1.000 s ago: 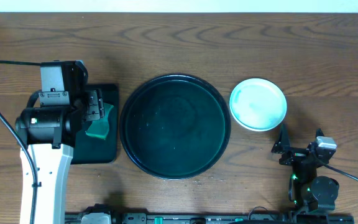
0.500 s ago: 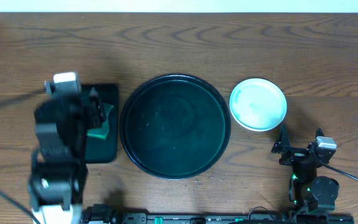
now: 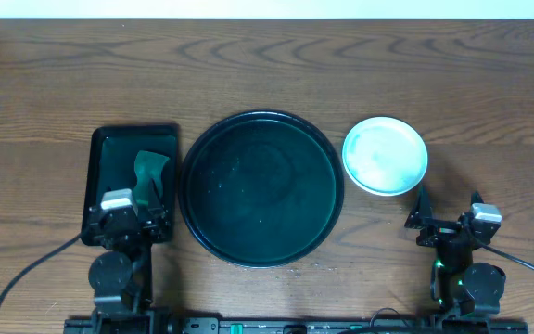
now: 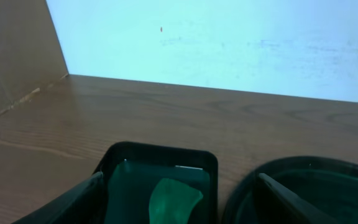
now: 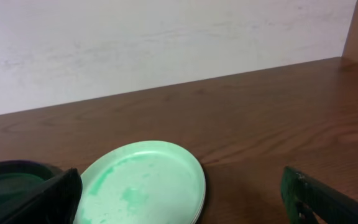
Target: Clean dirty plates on tray and stack at the side
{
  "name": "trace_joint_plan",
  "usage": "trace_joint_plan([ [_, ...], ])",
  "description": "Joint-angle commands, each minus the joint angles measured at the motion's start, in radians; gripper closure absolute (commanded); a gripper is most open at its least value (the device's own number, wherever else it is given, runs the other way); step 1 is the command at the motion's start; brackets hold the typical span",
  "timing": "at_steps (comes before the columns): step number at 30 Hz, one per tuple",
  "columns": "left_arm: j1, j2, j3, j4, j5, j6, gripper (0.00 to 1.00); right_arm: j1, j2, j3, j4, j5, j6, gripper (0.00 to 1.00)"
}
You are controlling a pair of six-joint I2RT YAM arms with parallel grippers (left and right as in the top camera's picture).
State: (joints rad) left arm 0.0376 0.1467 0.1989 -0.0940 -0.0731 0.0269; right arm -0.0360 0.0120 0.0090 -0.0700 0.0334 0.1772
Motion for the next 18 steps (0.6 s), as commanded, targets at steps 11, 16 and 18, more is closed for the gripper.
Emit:
trace_joint_plan([
  [11, 0.005, -0.145, -0.146, 0.013, 0.009, 0.003, 0.26, -0.008, -0.006, -0.003, -0.002, -0.001, -0.01, 0.01],
  [16, 0.005, -0.145, -0.18, 0.014, 0.01, 0.003, 0.25, -0.008, -0.006, -0.003, -0.002, -0.001, -0.01, 0.01],
  [18, 0.005, -0.145, -0.195, 0.026, 0.014, 0.003, 0.26, -0.008, -0.006, -0.003, -0.002, -0.001, -0.01, 0.01],
])
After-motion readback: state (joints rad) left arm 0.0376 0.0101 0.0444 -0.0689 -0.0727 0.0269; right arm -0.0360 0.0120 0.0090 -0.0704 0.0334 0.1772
